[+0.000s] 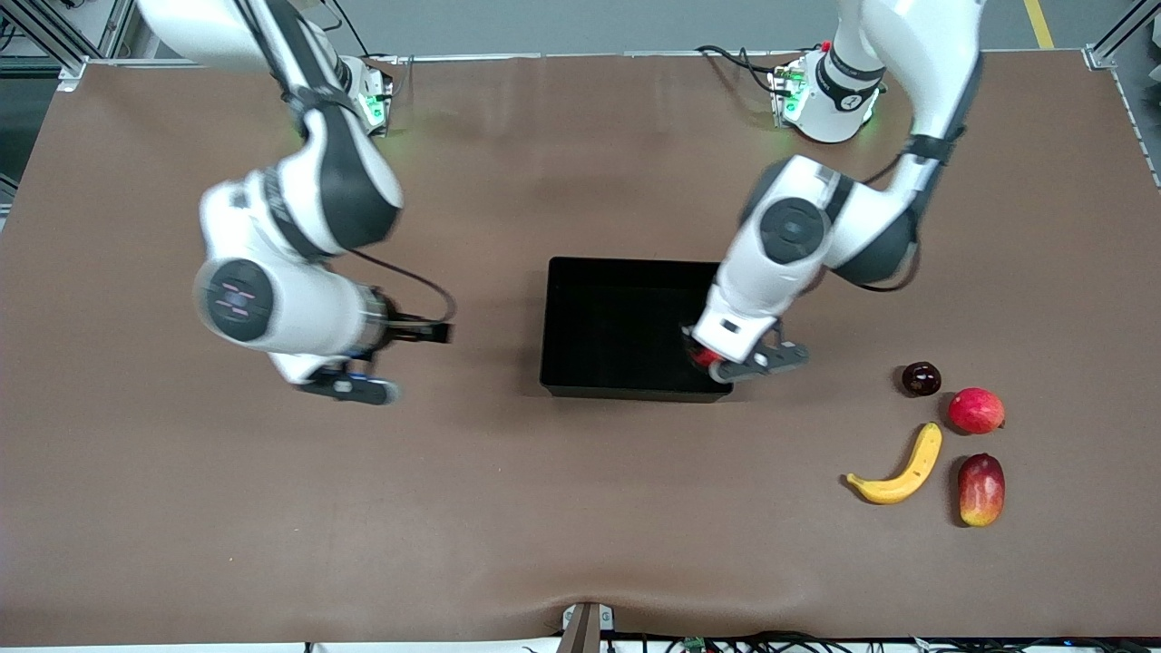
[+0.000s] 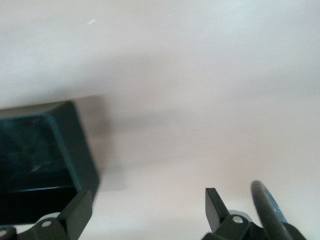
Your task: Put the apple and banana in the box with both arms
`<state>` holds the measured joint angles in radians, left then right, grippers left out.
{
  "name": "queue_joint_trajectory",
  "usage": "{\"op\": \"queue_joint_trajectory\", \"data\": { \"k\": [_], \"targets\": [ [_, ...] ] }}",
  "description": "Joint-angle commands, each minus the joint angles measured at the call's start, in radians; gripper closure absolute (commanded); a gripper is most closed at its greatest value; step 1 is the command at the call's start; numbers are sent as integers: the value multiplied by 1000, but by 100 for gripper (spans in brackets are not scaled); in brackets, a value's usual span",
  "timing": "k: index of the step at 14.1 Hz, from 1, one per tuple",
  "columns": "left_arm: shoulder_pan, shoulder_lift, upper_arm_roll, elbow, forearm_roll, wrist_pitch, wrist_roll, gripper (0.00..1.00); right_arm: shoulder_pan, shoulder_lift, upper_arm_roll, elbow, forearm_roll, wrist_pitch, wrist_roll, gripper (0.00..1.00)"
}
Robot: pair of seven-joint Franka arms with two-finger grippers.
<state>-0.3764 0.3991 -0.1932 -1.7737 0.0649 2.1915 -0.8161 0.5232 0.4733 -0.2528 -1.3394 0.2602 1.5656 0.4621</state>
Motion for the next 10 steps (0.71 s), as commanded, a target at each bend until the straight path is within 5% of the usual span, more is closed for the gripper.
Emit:
{"op": "queue_joint_trajectory", "data": {
  "k": [1, 6, 10],
  "targets": [
    [-58, -22, 6, -76, 24, 25, -86, 100, -54, -16, -19, 57, -39, -123, -10, 0],
    [-102, 23, 8, -139, 24, 36, -107, 100, -152, -110, -38, 102, -53, -210, -98, 0],
    [-98, 81, 8, -132, 46, 62, -109, 100, -161, -237, -71, 25, -114, -214, -155, 0]
  ]
}}
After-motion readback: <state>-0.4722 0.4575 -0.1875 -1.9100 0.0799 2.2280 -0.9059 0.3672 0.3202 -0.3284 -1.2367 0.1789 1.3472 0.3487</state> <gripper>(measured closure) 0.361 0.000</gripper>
